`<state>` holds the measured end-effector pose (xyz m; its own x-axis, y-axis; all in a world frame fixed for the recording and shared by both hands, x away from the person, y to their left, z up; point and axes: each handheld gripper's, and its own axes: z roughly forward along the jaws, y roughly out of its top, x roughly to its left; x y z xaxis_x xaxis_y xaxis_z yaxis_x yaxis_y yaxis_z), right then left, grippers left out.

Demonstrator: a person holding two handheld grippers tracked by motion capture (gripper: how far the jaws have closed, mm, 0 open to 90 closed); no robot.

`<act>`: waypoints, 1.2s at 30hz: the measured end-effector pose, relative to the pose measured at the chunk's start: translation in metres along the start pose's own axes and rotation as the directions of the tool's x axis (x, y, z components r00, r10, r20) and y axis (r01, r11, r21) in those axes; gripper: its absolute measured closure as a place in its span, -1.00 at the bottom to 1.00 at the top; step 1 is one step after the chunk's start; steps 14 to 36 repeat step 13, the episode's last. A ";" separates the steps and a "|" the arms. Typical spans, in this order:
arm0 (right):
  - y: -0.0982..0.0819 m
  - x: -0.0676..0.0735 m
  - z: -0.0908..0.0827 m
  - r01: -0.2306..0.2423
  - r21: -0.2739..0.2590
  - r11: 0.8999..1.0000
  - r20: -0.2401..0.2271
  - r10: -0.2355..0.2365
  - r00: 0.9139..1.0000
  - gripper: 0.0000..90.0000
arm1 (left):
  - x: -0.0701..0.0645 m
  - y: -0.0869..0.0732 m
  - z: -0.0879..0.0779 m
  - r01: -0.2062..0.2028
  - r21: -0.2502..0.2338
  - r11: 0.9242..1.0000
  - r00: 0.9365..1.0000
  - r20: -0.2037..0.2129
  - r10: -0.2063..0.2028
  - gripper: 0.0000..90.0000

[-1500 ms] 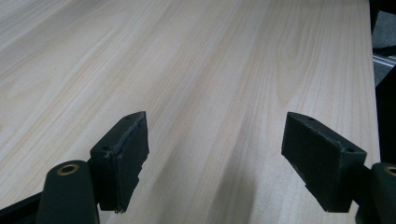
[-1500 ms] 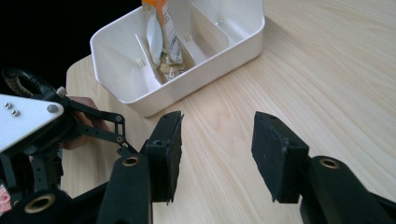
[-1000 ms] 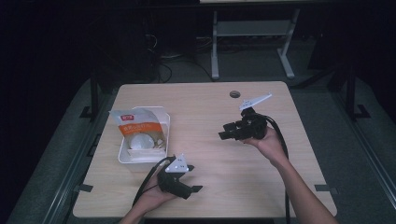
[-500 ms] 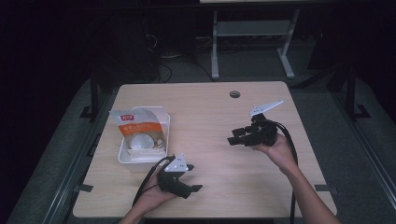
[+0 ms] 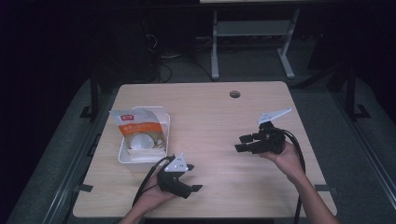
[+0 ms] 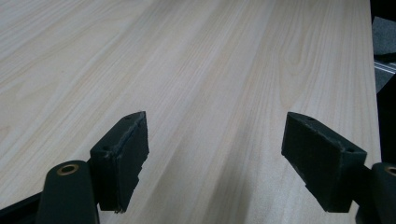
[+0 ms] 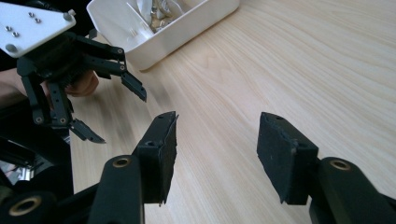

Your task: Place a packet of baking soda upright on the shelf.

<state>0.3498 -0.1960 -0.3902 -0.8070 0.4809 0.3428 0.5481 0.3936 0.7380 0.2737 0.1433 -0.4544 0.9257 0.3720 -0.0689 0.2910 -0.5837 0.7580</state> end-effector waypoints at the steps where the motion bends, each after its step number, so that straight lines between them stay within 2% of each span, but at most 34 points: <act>1: -0.001 0.000 0.000 -0.002 -0.001 1.000 0.000 0.002 1.000 0.03 | 0.000 0.000 0.000 0.000 0.000 1.000 1.000 -0.001 0.000 -0.50; 6: -0.011 0.001 -0.002 -0.013 0.002 1.000 0.005 0.013 1.000 0.01 | 0.000 0.000 0.000 -0.001 0.000 1.000 1.000 0.000 0.001 -0.50; 8: -0.016 0.002 -0.002 -0.003 -0.003 1.000 0.020 0.003 1.000 -0.01 | -0.001 0.000 0.001 -0.001 0.003 1.000 1.000 0.002 0.001 -0.50; 13: -0.034 0.004 -0.001 -0.017 -0.011 1.000 0.046 0.017 0.999 -0.09 | 0.000 0.000 0.001 0.001 0.005 1.000 1.000 0.002 -0.001 -0.50; 36: -0.034 0.004 -0.001 -0.017 -0.011 1.000 0.046 0.017 0.999 -0.09 | 0.000 0.000 0.001 0.001 0.005 1.000 1.000 0.002 -0.001 -0.50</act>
